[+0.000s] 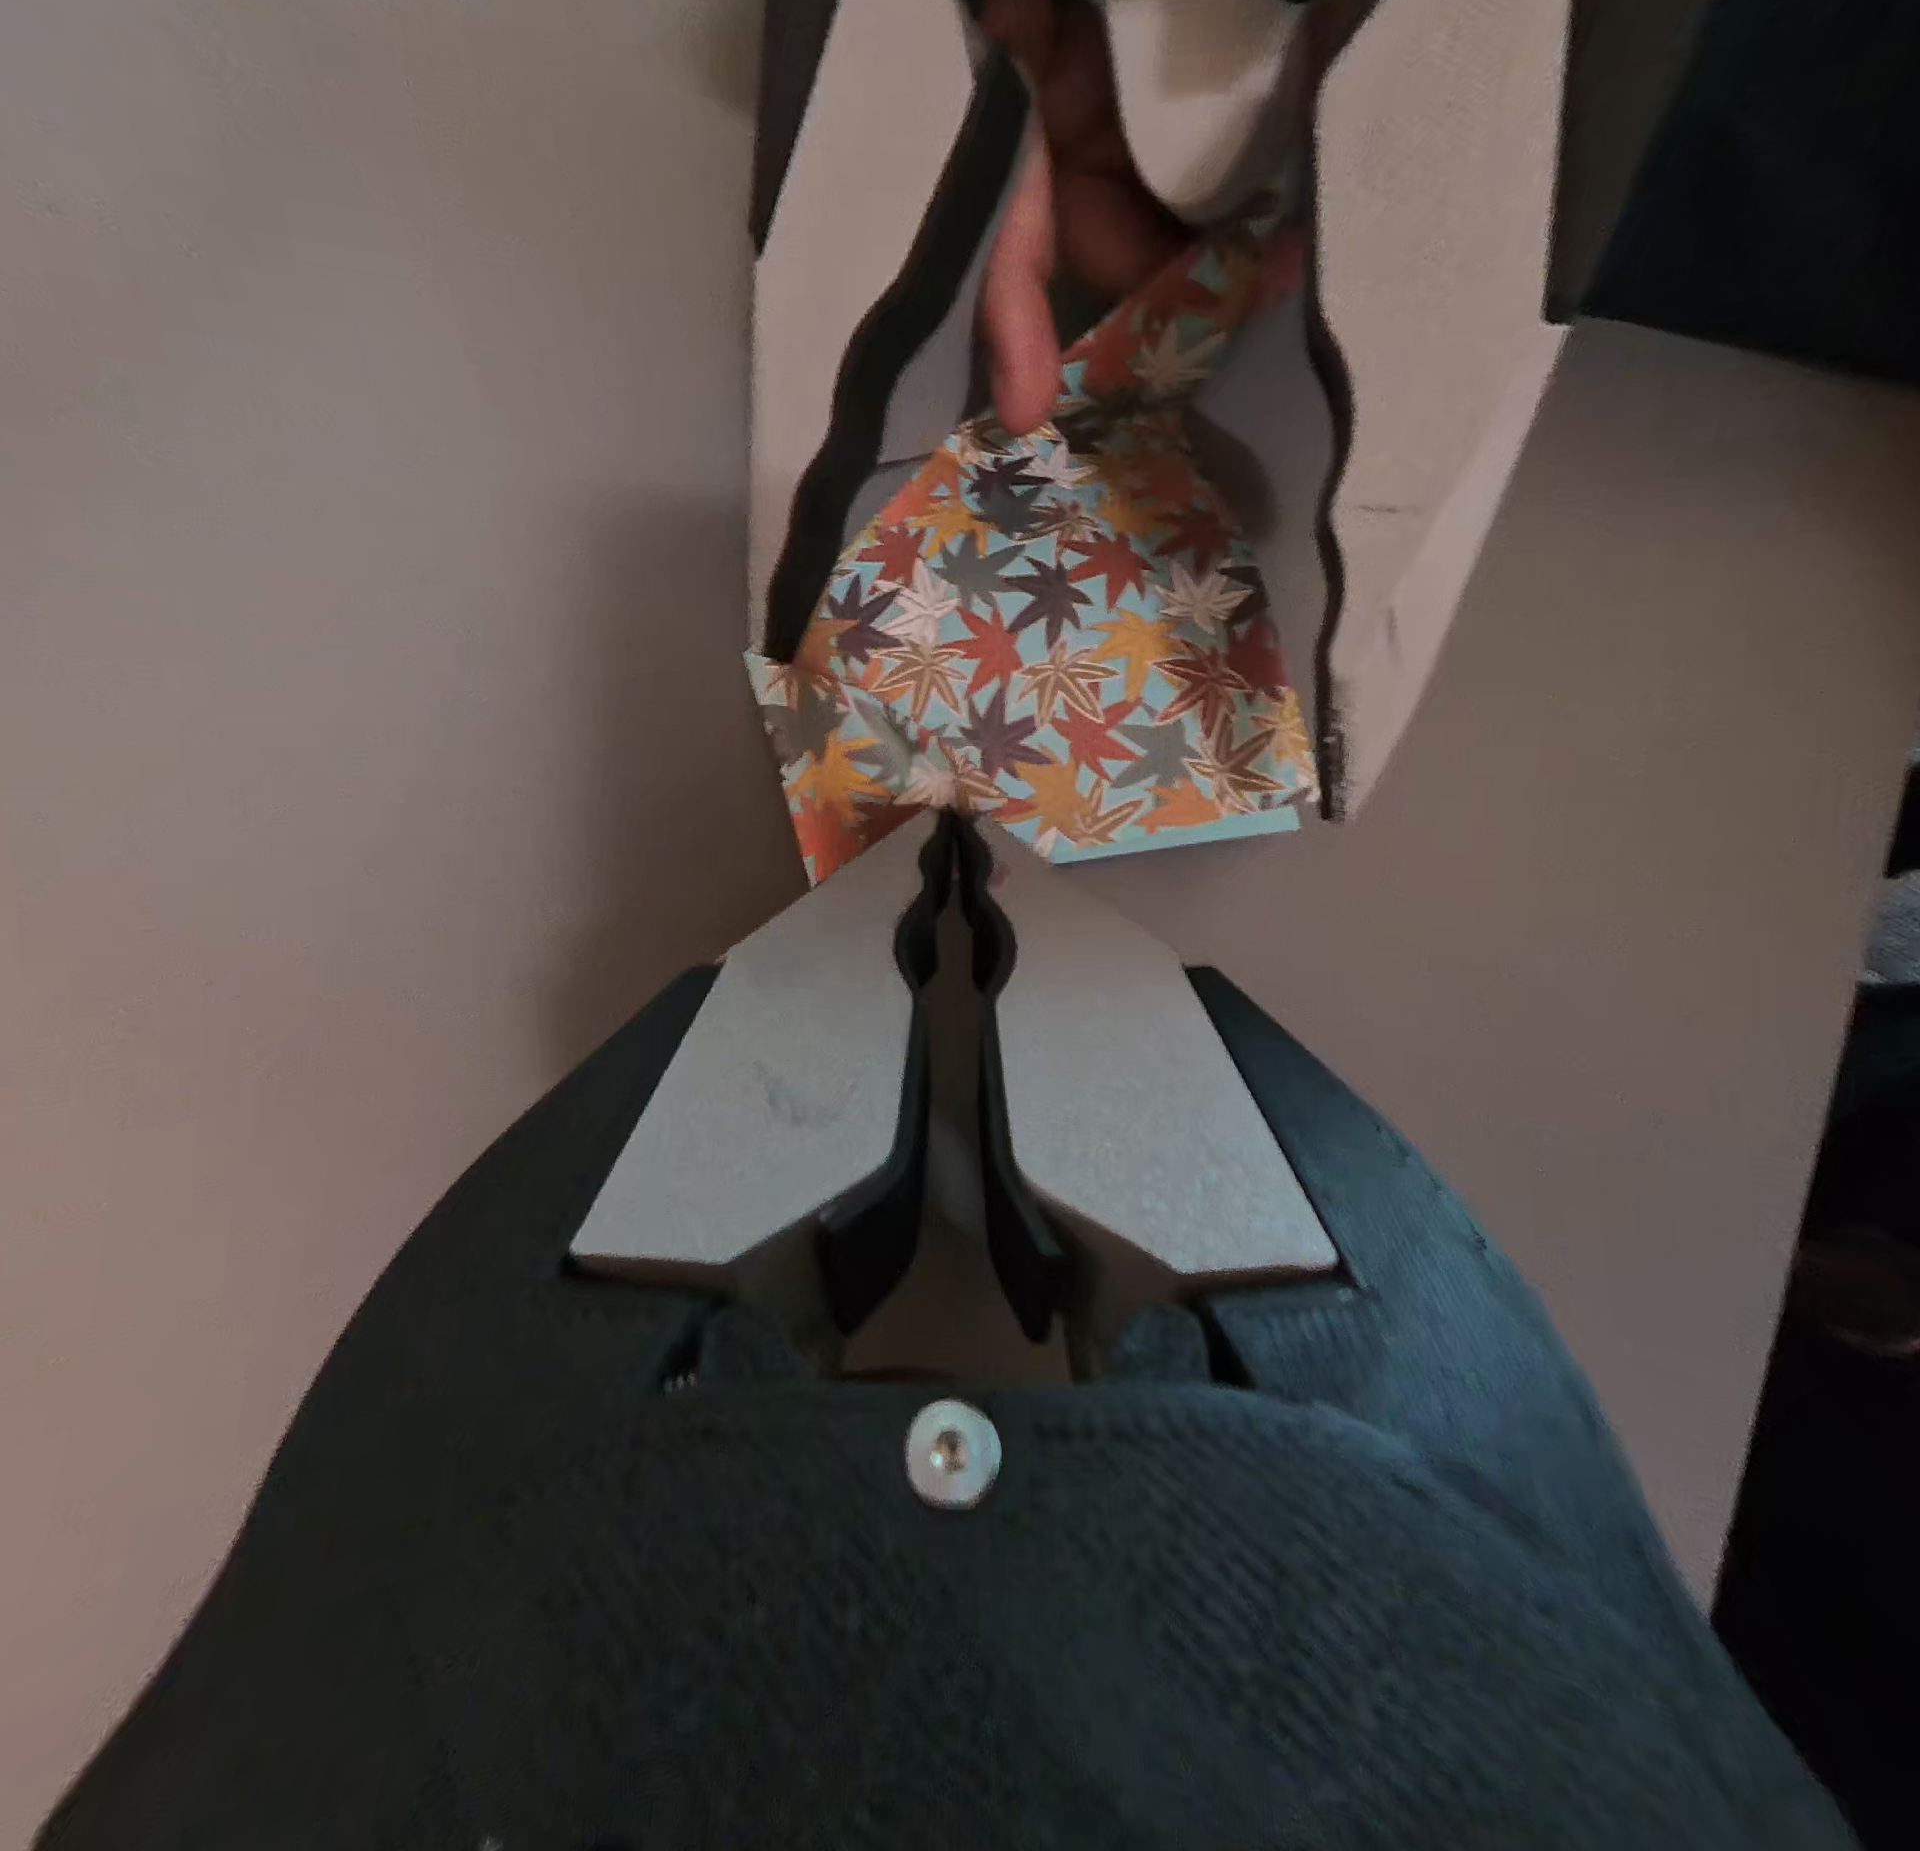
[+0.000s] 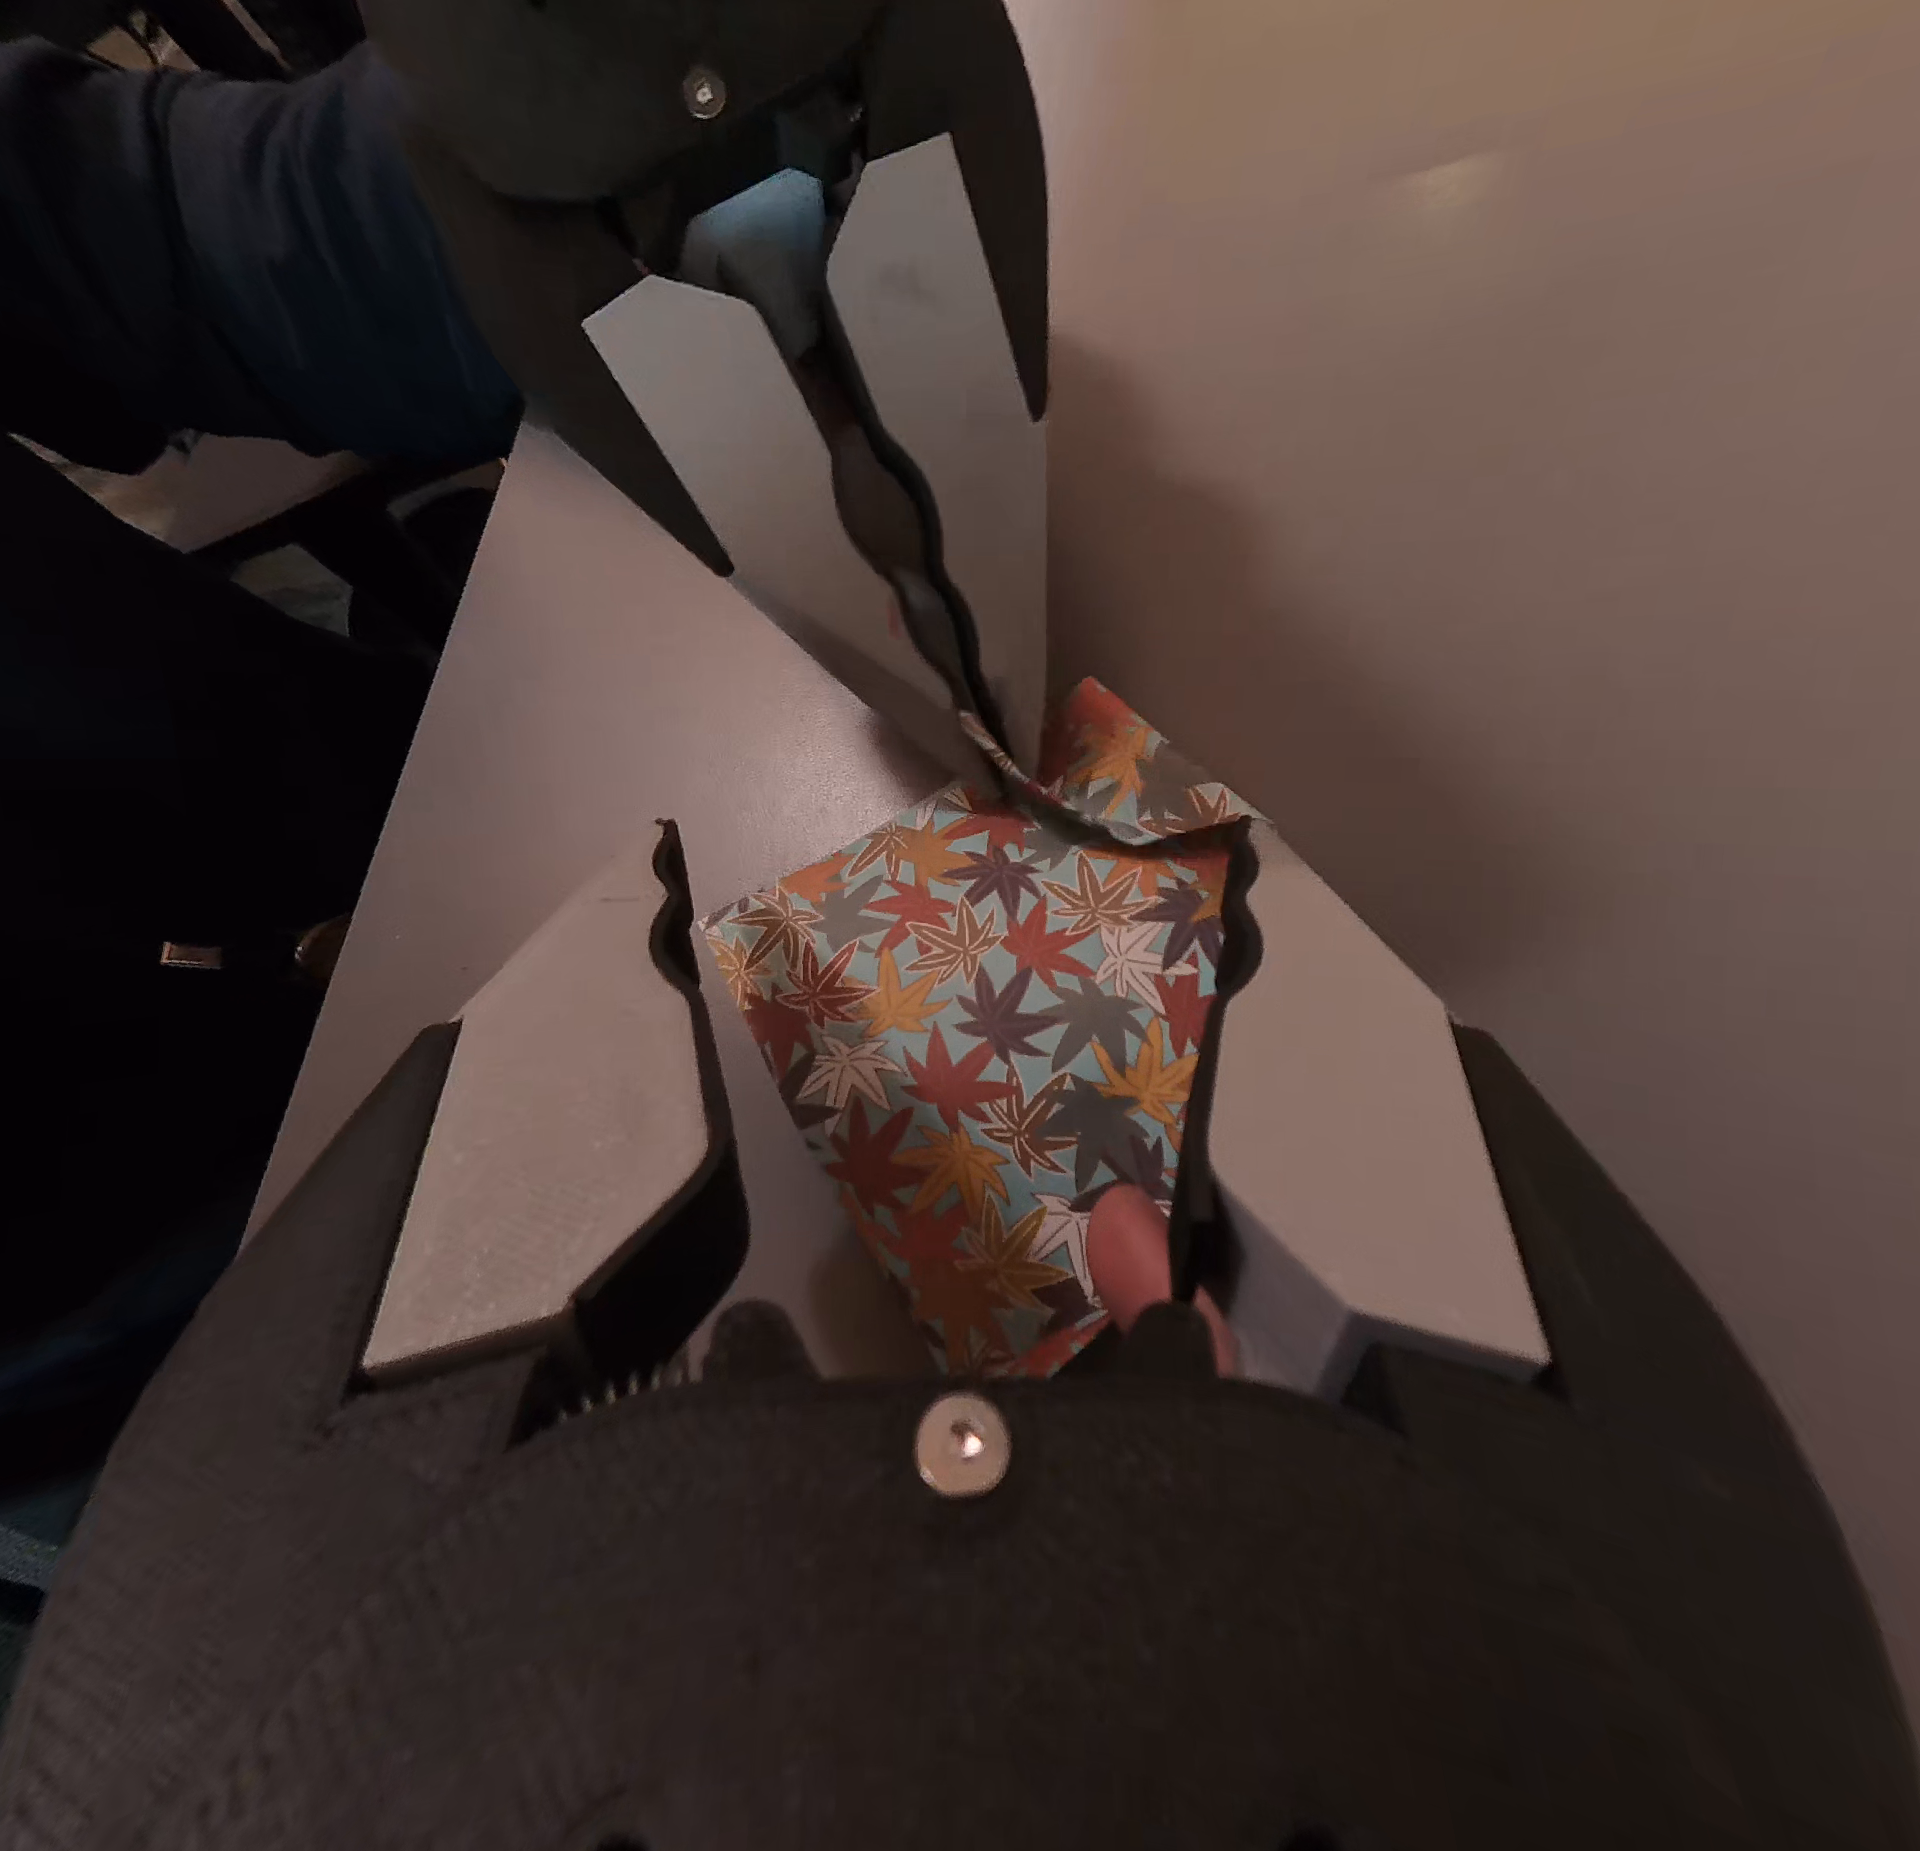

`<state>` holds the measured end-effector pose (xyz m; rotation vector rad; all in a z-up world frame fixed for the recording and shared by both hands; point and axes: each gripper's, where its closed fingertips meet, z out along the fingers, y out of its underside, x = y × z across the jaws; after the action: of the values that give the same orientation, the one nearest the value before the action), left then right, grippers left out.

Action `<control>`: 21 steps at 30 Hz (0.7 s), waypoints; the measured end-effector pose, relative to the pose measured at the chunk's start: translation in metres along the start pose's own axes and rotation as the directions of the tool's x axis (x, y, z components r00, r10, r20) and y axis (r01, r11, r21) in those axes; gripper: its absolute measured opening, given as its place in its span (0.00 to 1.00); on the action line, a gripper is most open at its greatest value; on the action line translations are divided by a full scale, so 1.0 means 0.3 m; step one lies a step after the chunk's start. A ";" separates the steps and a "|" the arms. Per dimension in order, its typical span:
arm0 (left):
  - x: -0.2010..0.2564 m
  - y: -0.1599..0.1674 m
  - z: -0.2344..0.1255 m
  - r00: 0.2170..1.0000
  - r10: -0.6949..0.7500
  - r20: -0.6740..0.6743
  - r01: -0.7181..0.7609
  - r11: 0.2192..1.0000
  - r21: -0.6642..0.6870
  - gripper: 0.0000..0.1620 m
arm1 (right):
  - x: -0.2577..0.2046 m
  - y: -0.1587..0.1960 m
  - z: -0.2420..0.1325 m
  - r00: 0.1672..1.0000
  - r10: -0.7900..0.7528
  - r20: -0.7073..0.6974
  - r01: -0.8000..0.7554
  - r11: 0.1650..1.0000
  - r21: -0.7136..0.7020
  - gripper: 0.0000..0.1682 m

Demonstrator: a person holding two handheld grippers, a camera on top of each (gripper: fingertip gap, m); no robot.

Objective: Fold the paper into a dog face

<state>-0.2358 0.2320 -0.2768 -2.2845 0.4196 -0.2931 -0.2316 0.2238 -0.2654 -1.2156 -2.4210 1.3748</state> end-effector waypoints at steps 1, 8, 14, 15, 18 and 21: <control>0.016 0.003 0.000 0.999 0.008 -0.033 -0.008 1.000 -0.002 0.00 | 0.001 0.000 0.000 1.000 0.002 -0.001 -0.002 1.000 0.001 0.59; 0.032 0.008 -0.004 0.995 -0.026 -0.095 0.025 1.000 -0.008 0.00 | 0.002 0.002 0.003 1.000 -0.012 -0.015 0.012 1.000 -0.006 0.59; -0.075 0.011 -0.058 0.982 -0.188 -0.033 0.190 0.980 0.060 0.00 | 0.002 0.005 0.004 0.999 -0.024 -0.025 0.024 1.000 -0.012 0.59; -0.114 0.008 -0.073 0.963 -0.269 -0.022 0.270 0.958 0.093 0.02 | 0.002 0.005 0.005 0.999 -0.024 -0.025 0.023 1.000 -0.012 0.59; -0.170 -0.027 -0.114 0.869 -0.474 -0.140 0.494 0.848 0.194 0.06 | 0.002 0.005 0.004 0.999 -0.023 -0.024 0.023 1.000 -0.011 0.59; -0.197 -0.051 -0.122 0.811 -0.545 -0.212 0.584 0.780 0.227 0.09 | 0.003 0.006 0.005 0.999 -0.028 -0.030 0.028 1.000 -0.014 0.59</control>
<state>-0.2991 0.2402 -0.2456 -2.0581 -0.2584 -0.7655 -0.2318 0.2238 -0.2680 -1.1916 -2.4222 1.3248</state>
